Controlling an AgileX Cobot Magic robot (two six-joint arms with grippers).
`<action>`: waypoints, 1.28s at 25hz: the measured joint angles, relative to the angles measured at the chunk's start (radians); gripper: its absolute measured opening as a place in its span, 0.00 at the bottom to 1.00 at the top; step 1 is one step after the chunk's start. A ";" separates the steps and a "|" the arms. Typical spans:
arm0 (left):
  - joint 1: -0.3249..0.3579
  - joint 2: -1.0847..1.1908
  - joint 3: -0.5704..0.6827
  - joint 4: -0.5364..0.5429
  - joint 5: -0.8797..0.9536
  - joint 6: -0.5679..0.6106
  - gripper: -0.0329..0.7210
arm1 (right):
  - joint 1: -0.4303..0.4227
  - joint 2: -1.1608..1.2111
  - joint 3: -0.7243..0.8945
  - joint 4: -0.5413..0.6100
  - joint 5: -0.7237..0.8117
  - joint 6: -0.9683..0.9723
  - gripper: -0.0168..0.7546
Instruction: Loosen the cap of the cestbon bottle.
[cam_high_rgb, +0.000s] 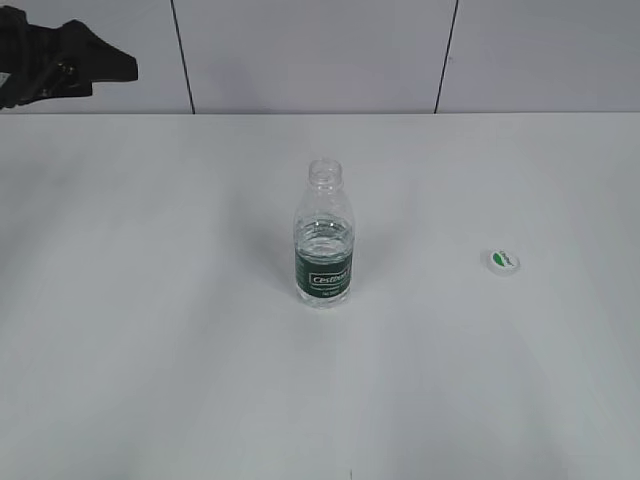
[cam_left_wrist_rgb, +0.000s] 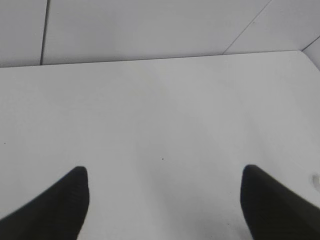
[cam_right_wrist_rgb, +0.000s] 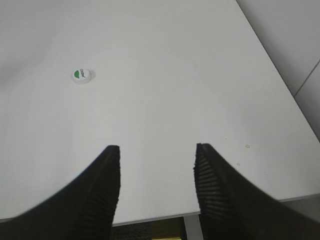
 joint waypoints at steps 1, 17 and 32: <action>0.000 0.000 0.000 0.000 -0.003 0.000 0.79 | 0.000 0.000 0.000 0.000 0.000 -0.001 0.51; -0.099 -0.045 0.018 0.000 0.274 0.000 0.79 | 0.000 0.000 0.000 0.000 0.000 -0.001 0.51; -0.419 -0.094 0.108 -0.600 1.102 0.579 0.79 | 0.000 0.000 0.000 -0.001 0.000 -0.001 0.51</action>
